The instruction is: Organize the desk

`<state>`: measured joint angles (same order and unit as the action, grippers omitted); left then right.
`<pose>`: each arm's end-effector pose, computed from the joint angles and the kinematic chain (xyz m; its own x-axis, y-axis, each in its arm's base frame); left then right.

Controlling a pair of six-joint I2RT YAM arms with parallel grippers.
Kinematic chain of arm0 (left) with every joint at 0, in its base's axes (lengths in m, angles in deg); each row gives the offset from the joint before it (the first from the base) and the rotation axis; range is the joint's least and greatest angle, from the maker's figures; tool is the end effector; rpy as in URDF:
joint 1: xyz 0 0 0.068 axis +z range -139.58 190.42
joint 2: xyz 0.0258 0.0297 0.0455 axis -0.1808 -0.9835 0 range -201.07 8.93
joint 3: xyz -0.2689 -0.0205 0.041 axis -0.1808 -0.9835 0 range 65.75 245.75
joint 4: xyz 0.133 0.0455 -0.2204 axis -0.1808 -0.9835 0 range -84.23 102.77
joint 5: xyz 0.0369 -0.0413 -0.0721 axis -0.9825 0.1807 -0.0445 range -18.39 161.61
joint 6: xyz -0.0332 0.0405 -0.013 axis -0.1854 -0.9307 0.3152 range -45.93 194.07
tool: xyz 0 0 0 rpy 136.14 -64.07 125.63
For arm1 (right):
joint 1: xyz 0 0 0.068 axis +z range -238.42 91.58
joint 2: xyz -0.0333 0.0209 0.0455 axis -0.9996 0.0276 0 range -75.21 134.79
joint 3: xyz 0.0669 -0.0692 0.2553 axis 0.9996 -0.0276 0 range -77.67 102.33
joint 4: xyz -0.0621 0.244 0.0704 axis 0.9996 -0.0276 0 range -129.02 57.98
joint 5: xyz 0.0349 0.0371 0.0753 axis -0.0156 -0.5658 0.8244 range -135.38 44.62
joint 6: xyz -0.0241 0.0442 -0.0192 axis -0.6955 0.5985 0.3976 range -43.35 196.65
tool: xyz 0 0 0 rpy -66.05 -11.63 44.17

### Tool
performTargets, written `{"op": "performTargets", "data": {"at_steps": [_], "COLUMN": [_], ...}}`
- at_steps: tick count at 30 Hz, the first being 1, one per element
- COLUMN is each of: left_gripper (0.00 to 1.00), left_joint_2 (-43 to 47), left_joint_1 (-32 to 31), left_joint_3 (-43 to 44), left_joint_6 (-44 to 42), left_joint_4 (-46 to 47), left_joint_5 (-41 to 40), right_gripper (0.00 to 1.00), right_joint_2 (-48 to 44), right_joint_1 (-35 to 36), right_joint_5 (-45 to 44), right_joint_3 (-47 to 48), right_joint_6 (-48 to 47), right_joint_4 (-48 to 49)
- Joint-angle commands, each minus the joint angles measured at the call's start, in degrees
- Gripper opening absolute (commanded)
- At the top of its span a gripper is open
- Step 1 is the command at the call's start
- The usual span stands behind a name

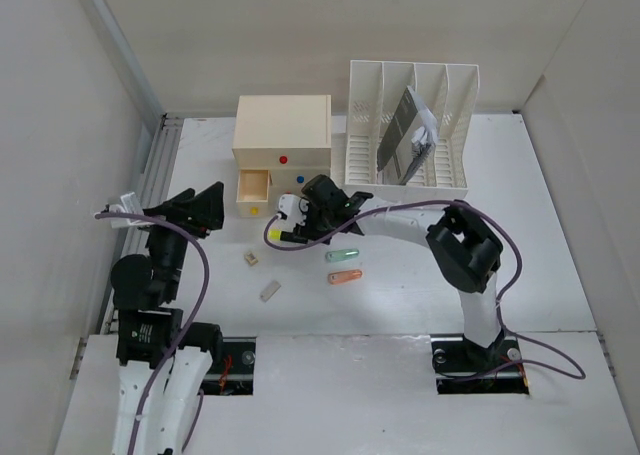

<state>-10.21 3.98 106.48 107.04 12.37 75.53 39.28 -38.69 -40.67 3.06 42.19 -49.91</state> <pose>0.0777 -0.0112 0.3856 0.2061 -0.5696 -0.7957 0.3424 0.8037 -0.4866 0.2786 0.3334 0.1816 0.0308 -0.8360 -0.5479 -0.9410 0.1606 -0.2979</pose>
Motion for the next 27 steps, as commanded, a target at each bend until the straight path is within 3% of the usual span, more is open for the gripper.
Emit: {"op": "performTargets", "data": {"at_steps": [1, 11, 17, 27], "left_gripper": [0.81, 0.85, 0.85, 0.85], "left_joint_2": [-1.3, -1.3, -1.3, -0.8], "left_joint_1": [-0.2, -0.2, -0.2, -0.2], "left_joint_3": [0.9, 0.2, -0.3, -0.3], "left_joint_6": [-8.4, -10.8, -10.8, -10.8], "left_joint_4": [-5.2, -5.7, -5.7, -5.7], "left_joint_5": [-1.6, -2.1, -2.1, -2.1], "right_gripper": [0.57, 0.59, 0.55, 0.55], "right_joint_2": [1.2, 6.3, 7.4, 5.1], "right_joint_1": [-0.2, -0.2, -0.2, -1.2], "right_joint_5": [-4.2, 0.6, 2.6, 13.3], "right_joint_3": [3.6, 8.8, 9.4, 9.3], "right_joint_6": [1.9, 1.9, 0.5, -3.9], "right_joint_4": [1.3, -5.3, -7.2, -15.9]}}
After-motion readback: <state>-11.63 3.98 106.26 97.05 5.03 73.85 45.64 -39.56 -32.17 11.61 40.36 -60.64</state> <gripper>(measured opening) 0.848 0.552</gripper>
